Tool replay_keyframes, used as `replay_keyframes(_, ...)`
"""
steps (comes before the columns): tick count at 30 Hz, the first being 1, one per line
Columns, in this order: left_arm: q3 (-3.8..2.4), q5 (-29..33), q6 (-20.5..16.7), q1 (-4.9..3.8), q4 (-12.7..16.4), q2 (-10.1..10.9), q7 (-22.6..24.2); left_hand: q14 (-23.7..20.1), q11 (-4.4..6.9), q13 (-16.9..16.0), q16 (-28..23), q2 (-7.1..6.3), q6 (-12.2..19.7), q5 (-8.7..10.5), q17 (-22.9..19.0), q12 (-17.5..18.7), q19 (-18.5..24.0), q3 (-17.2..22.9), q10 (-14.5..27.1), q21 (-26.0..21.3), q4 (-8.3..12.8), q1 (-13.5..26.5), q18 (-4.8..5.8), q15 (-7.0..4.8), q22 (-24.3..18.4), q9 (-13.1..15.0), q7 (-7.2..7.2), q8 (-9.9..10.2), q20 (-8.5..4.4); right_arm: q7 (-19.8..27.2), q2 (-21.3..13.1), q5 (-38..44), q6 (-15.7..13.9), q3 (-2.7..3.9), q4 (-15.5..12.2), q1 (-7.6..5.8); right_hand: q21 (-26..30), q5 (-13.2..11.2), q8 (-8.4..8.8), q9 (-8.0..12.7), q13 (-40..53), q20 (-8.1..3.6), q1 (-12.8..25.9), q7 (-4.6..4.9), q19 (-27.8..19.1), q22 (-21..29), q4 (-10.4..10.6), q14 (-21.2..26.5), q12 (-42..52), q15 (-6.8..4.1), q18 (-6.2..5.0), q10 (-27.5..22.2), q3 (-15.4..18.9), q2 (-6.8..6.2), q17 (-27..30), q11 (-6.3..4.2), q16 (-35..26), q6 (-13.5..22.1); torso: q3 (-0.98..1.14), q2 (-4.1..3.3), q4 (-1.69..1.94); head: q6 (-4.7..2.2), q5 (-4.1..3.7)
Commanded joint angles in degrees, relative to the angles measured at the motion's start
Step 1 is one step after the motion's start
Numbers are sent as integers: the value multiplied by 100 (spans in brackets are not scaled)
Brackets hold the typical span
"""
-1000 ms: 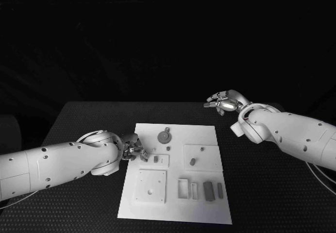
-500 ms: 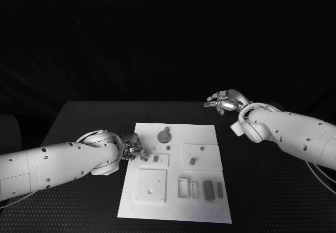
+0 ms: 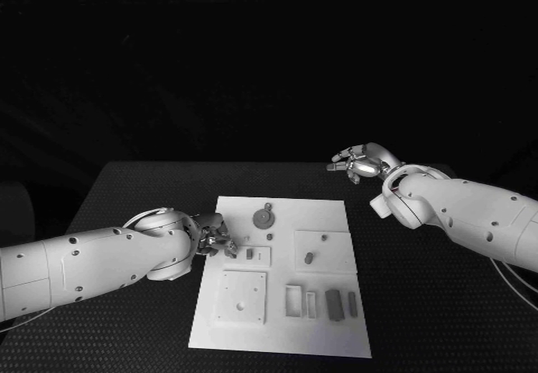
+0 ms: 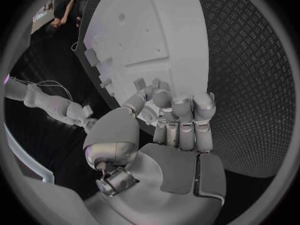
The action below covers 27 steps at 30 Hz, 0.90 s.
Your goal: Assemble the parts on the task board
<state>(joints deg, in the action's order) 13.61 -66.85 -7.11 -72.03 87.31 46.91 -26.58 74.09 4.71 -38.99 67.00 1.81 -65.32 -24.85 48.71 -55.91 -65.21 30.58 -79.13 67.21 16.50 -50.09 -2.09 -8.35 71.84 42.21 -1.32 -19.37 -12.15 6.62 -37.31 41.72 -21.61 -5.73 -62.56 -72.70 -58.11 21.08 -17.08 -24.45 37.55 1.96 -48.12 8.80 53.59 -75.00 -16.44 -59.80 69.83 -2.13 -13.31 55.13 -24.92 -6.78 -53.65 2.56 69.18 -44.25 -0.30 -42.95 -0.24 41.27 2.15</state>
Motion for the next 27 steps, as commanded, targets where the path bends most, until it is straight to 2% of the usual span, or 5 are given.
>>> replay_keyframes(1, 14, -52, 101, 22, 10, -24, -25, 33, 179, 4, 41, 35, -255, -37, -5, -39, -11, 32, -133, 41, 2, -84, -586, -13, -4, 825, 153, -118, -54, 53, -1, 1, 72, 2, -13, 2, 35, 35, -30, 7, -10, 14, 40, 151, -7, -82, -4, 42, 29, 0, -169, -911, 23, -4, 6, 143, 34, -199, 1, -2, -3, -9, 0)
replay_keyframes(17, 13, -35, 218, 39, -34, -203, -5, 61, 267, 24, 97, 12, -432, -59, 7, -120, -21, 9, -140, 68, -22, 43, -579, 38, 5, 1022, 260, -550, -36, 53, 9, 1, 76, 2, -19, 2, 35, 38, -31, 10, -14, 13, 36, 151, -7, -83, -6, 43, 31, -1, -169, -913, 21, -3, 9, 142, 36, -197, 7, 0, -13, -6, 3)
replay_keyframes(24, 13, -31, 356, 40, -78, -220, -40, 59, 269, 29, 99, 9, -419, -52, 6, -128, -20, 10, -138, 69, -24, 54, -580, 41, 6, 1050, 262, -585, -34, 53, 1, -1, 74, 2, -19, 2, 35, 38, -32, 12, -16, 13, 37, 151, -8, -83, -6, 44, 32, 0, -169, -914, 22, -4, 10, 143, 37, -196, 7, 0, -11, 2, -8)
replay_keyframes(26, 13, -26, 377, 44, -102, -230, -82, 47, 257, 38, 92, -15, -377, 27, 1, -132, -13, 4, -131, 63, -42, 86, -583, 38, 4, 1069, 255, -606, -33, 53, 0, -2, 73, 2, -21, 2, 35, 38, -33, 12, -17, 13, 38, 151, -8, -83, -5, 44, 33, 0, -169, -914, 22, -5, 11, 143, 37, -196, 5, -1, -5, 7, -20)
replay_keyframes(27, 13, -26, 370, 44, -109, -231, -88, 36, 250, 47, 86, -42, -349, 203, -4, -136, -9, -3, -126, 56, -64, 114, -589, 32, 0, 1083, 247, -626, -35, 54, 0, -3, 72, 2, -21, 2, 35, 38, -33, 13, -17, 13, 38, 151, -8, -83, -5, 44, 33, 0, -169, -914, 22, -5, 11, 143, 37, -196, 4, -2, -4, 6, -21)
